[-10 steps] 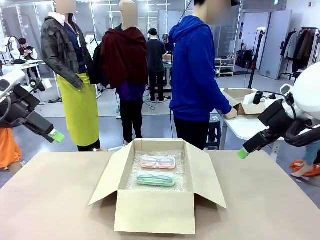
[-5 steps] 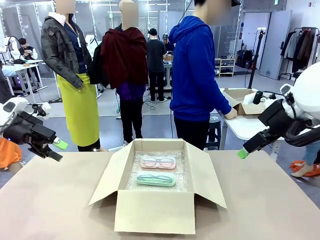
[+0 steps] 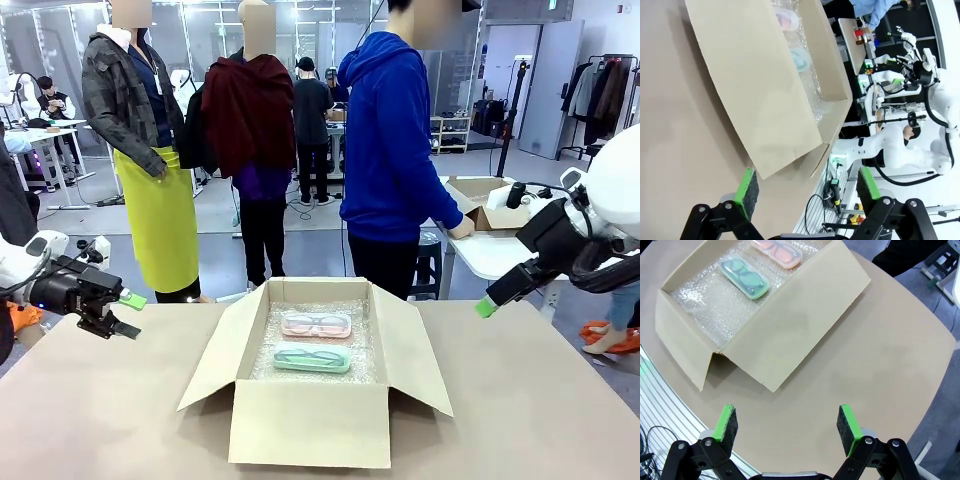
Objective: Pack the glasses set securely to prepare it for shipping.
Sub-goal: Position the Package Box on the left side of the table.
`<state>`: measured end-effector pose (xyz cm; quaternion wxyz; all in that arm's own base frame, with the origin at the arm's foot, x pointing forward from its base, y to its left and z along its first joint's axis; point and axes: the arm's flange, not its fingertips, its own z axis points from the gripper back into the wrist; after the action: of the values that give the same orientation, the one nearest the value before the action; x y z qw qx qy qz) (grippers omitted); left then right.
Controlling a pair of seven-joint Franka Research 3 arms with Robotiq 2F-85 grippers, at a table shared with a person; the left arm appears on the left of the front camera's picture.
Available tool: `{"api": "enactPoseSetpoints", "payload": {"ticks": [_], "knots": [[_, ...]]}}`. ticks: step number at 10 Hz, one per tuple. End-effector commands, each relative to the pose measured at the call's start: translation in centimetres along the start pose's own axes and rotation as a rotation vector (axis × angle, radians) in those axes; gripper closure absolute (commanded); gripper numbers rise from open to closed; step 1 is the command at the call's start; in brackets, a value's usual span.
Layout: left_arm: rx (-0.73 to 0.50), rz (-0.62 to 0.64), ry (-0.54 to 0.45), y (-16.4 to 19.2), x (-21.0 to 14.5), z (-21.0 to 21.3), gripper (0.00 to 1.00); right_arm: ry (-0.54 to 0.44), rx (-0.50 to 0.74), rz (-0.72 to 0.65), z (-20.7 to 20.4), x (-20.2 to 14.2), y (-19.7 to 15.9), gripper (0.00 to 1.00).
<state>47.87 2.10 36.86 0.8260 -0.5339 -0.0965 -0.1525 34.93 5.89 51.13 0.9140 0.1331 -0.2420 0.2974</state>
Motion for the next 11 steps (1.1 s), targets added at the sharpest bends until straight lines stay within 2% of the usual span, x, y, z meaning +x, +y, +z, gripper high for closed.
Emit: {"api": "enactPoseSetpoints", "payload": {"ticks": [1,2,6,8,11], "knots": [[0.004,-0.024,-0.025,0.2,0.8,-0.2,0.00,-0.001,-0.005,0.005,-0.1,0.0,0.0,0.00],[0.000,0.000,0.000,0.0,0.0,0.0,0.00,-0.001,-0.005,0.005,-0.1,0.0,0.0,0.00],[-0.006,0.002,-0.005,0.4,0.2,-0.4,0.00,-0.001,-0.005,0.005,-0.1,0.0,0.0,0.00],[0.015,-0.059,-0.153,2.9,1.1,-2.3,0.00,-0.001,-0.005,0.005,-0.1,0.0,0.0,0.00],[0.004,-0.015,-0.189,5.5,1.0,-4.2,0.00,-0.001,-0.005,0.005,-0.1,0.0,0.0,0.00]]}}
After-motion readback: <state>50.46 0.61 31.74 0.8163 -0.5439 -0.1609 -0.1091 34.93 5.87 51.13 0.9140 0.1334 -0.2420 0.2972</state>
